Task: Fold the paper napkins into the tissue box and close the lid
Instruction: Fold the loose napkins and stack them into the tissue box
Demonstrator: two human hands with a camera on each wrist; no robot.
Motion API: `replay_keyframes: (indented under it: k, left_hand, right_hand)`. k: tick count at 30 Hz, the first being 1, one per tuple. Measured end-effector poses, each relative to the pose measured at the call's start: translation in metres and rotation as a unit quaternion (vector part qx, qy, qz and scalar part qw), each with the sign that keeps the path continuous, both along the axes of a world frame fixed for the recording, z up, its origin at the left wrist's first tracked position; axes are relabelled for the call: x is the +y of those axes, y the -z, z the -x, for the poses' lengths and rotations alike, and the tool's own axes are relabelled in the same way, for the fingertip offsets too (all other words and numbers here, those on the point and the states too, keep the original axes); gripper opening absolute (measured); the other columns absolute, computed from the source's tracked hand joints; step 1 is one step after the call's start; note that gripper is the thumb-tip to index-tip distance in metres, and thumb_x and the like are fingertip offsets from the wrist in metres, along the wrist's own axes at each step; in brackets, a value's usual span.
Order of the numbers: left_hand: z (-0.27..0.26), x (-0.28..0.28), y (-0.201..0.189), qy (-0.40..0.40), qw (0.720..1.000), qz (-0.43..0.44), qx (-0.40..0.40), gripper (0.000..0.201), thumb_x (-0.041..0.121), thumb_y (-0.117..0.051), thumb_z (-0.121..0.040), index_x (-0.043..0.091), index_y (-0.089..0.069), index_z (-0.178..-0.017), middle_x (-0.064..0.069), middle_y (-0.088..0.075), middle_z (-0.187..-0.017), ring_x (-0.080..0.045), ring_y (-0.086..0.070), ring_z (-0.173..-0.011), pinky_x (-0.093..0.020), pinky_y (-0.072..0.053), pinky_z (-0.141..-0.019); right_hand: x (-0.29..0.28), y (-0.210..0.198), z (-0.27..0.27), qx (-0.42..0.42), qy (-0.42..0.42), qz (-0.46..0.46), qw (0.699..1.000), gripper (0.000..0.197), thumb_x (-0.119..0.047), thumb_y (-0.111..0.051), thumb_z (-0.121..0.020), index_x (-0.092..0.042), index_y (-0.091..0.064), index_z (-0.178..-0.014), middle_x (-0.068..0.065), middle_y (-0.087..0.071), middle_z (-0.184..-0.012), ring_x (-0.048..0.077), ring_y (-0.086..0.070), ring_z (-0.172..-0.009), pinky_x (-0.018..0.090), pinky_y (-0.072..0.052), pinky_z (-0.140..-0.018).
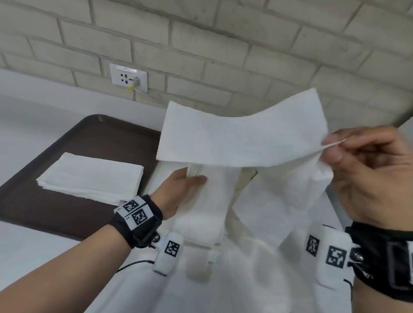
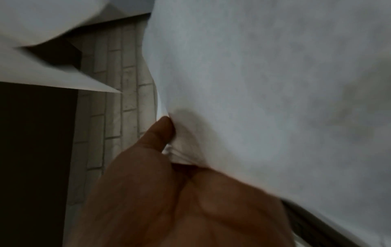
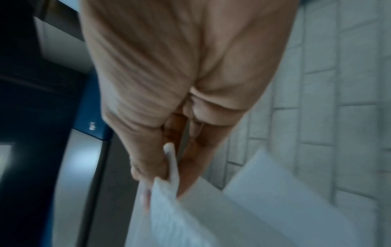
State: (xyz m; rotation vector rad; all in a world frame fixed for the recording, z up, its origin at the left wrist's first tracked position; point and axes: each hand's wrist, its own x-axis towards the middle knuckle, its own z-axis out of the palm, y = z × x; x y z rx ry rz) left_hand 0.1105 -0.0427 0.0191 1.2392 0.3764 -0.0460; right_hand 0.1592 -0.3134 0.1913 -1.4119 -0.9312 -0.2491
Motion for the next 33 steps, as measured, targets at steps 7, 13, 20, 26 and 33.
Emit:
replay_keyframes:
  k: [7,13,20,26,33]
  left_hand:
    - [0.009,-0.001,-0.022,0.072,0.996,0.044,-0.024,0.02,0.011,-0.067,-0.091,0.006,-0.075,-0.109,-0.013,-0.078,-0.103,-0.022,-0.076,-0.084,-0.032,-0.061,-0.072]
    - [0.009,-0.001,-0.018,0.085,0.995,0.054,0.02,0.021,0.006,-0.055,-0.103,0.002,-0.069,-0.117,-0.02,-0.076,-0.115,-0.031,-0.076,-0.091,-0.041,-0.063,-0.084]
    - [0.014,-0.012,-0.02,0.147,0.988,0.043,-0.004,0.032,0.035,-0.064,-0.101,0.007,-0.072,-0.115,-0.013,-0.077,-0.116,-0.028,-0.076,-0.102,-0.04,-0.061,-0.091]
    - [0.017,-0.015,-0.008,0.142,0.988,-0.044,-0.046,0.034,0.008,-0.08,-0.087,0.009,-0.071,-0.12,-0.008,-0.078,-0.117,-0.028,-0.075,-0.108,-0.046,-0.06,-0.096]
    - [0.009,0.015,0.002,0.03,0.997,-0.055,-0.045,0.053,0.023,-0.092,-0.075,0.006,-0.071,-0.121,-0.011,-0.078,-0.117,-0.034,-0.074,-0.11,-0.058,-0.054,-0.103]
  right_hand:
    - [-0.002,0.064,-0.015,0.102,-0.009,0.226,0.969,0.017,-0.005,-0.083,-0.07,-0.018,-0.077,-0.079,0.009,-0.078,-0.087,0.026,-0.074,-0.087,0.038,-0.061,-0.086]
    - [0.007,0.06,-0.007,0.121,-0.052,0.276,0.952,0.017,-0.012,-0.085,-0.07,-0.026,-0.079,-0.076,0.007,-0.078,-0.086,0.025,-0.075,-0.09,0.042,-0.061,-0.087]
    - [0.022,0.059,-0.008,0.056,0.004,0.358,0.932,0.012,-0.044,-0.082,-0.075,-0.036,-0.078,-0.083,-0.005,-0.079,-0.093,0.023,-0.075,-0.091,0.057,-0.057,-0.088]
    - [0.021,0.058,-0.008,0.065,0.023,0.377,0.924,0.016,-0.045,-0.083,-0.075,-0.035,-0.078,-0.087,-0.006,-0.079,-0.096,0.022,-0.074,-0.094,0.057,-0.056,-0.088]
    - [-0.007,0.033,0.006,0.073,0.027,0.203,0.976,0.023,-0.003,-0.082,-0.073,-0.024,-0.078,-0.08,0.003,-0.078,-0.087,0.023,-0.073,-0.089,0.04,-0.058,-0.083]
